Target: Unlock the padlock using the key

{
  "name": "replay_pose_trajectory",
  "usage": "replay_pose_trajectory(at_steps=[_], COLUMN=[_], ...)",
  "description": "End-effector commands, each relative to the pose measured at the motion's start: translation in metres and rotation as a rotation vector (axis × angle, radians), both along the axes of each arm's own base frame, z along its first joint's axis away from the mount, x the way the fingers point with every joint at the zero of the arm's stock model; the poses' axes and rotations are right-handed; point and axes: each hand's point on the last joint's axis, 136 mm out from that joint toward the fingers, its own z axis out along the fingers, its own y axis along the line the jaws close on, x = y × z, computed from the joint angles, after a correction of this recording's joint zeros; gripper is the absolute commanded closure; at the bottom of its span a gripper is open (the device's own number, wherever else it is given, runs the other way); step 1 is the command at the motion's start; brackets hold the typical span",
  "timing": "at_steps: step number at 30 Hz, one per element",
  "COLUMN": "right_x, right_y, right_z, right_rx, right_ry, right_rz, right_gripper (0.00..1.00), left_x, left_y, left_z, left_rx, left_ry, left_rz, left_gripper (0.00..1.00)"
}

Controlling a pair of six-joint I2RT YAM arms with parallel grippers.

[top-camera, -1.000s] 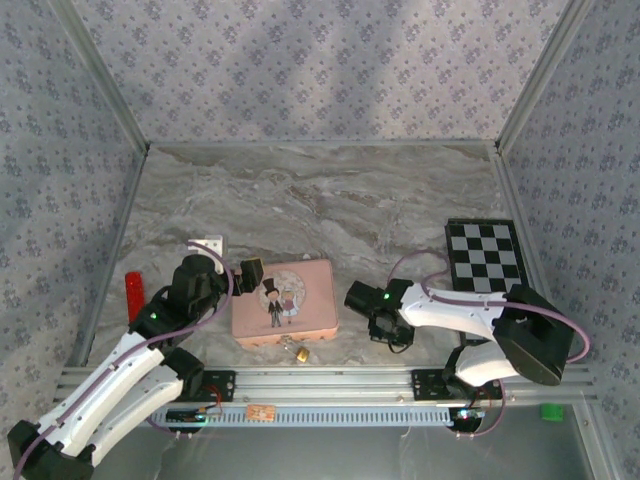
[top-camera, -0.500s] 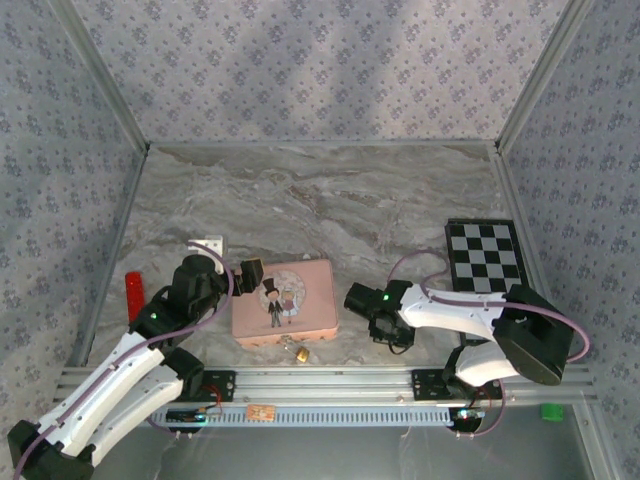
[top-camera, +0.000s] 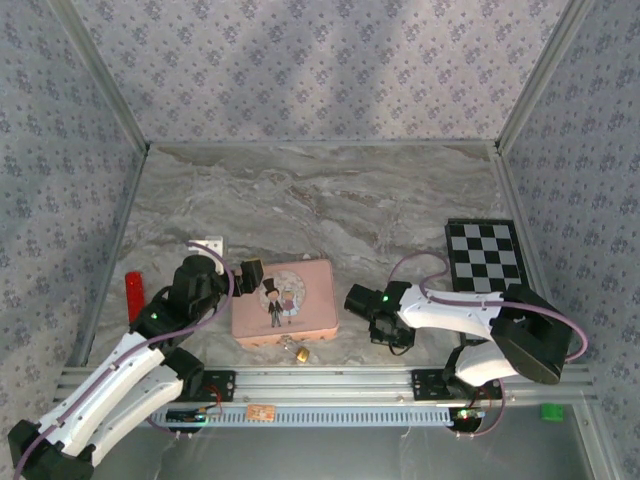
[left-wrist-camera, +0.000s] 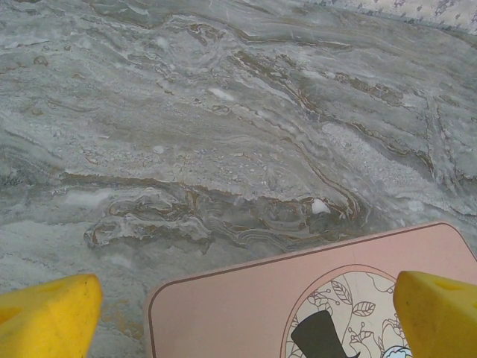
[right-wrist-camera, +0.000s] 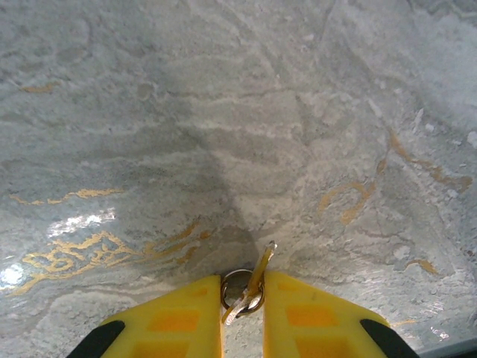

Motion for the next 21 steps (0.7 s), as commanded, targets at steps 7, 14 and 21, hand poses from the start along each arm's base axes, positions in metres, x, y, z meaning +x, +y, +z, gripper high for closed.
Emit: replay_pose_trajectory(at_steps=[7,14,21], right_x=[0.001,0.002,0.008], right_y=[-0.01,-0.011,-0.005], right_z=[0.006,0.01,0.018], right_rx=[-0.033,-0.038,-0.045], right_ry=[-0.029,-0.033,-0.051], right_rz=[-0.008,-0.008,0.022], right_gripper=[0.82,0.73,0.76], left_x=[0.001,0.002,0.002], left_y=[-0.001,-0.002,-0.002], left_z=[0.01,0.01,0.01], left_rx=[-0.016,-0.015,-0.012], left_ry=[-0.029,-0.028,-0.026], left_rz=[0.005,0.003,0.003], left_gripper=[0.0,0.0,0.0])
